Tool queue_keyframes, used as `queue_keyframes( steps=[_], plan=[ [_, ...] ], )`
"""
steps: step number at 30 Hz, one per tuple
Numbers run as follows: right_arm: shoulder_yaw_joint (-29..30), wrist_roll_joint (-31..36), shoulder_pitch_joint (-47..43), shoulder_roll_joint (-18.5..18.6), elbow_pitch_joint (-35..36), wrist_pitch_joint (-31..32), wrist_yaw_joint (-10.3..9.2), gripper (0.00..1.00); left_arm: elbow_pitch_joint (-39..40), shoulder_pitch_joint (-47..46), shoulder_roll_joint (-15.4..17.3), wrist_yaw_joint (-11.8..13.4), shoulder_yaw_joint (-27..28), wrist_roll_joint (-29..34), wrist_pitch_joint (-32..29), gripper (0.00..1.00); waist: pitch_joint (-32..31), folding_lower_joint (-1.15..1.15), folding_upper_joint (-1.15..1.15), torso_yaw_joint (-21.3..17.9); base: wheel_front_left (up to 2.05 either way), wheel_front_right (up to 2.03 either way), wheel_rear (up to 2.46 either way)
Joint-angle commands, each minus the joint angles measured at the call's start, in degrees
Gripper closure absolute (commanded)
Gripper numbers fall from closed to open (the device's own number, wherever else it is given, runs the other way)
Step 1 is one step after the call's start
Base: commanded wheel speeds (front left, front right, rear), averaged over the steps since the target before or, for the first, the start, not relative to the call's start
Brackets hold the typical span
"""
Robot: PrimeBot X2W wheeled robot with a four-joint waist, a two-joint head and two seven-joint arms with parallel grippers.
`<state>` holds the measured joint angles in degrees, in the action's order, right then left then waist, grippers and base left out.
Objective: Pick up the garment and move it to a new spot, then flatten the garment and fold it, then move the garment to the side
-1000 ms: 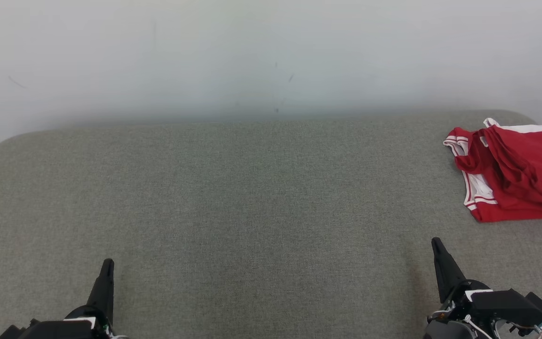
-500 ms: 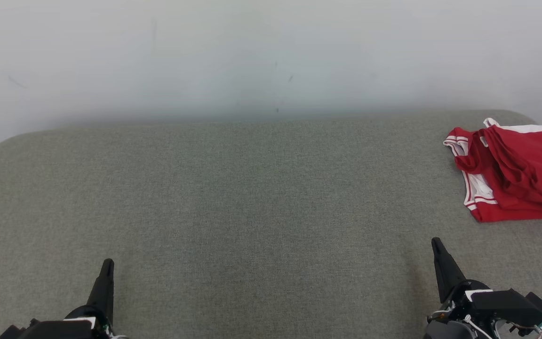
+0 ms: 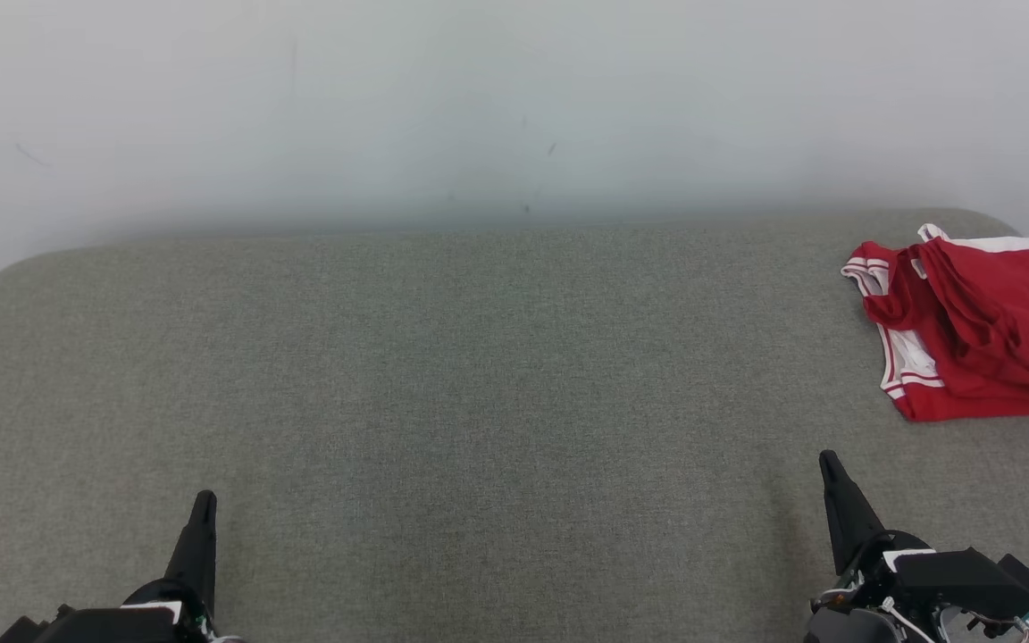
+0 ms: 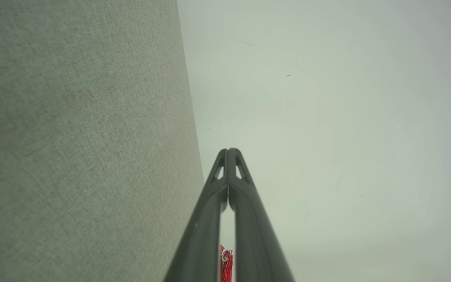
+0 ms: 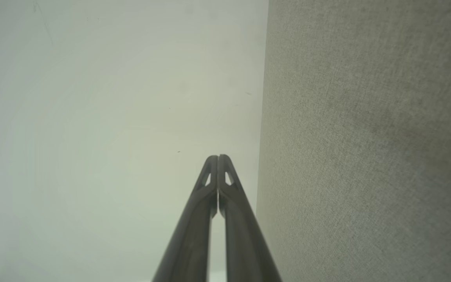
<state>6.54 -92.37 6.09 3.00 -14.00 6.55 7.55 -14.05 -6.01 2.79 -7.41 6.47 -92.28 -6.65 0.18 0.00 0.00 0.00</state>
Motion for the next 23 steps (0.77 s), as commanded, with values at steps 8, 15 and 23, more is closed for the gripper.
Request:
queue_keyframes(
  steps=[8,15,23],
  plan=[
    [0.04,-0.1,0.3,-0.26,-0.07,0.16,-0.12,1.0,-0.07,-0.5,0.17,-0.17,0.16,-0.25,0.0,1.0,0.0,0.0,0.0,0.0,0.0,0.0,0.0],
    [0.03,-0.09,0.3,-0.26,-0.07,0.16,-0.12,1.0,-0.06,-0.5,0.17,-0.17,0.15,-0.25,0.0,1.0,0.0,0.0,0.0,0.0,0.0,0.0,0.0],
    [0.03,-0.09,0.3,-0.26,-0.07,0.16,-0.12,1.0,-0.06,-0.5,0.17,-0.17,0.15,-0.26,0.0,1.0,0.0,0.0,0.0,0.0,0.0,0.0,0.0]
  ],
)
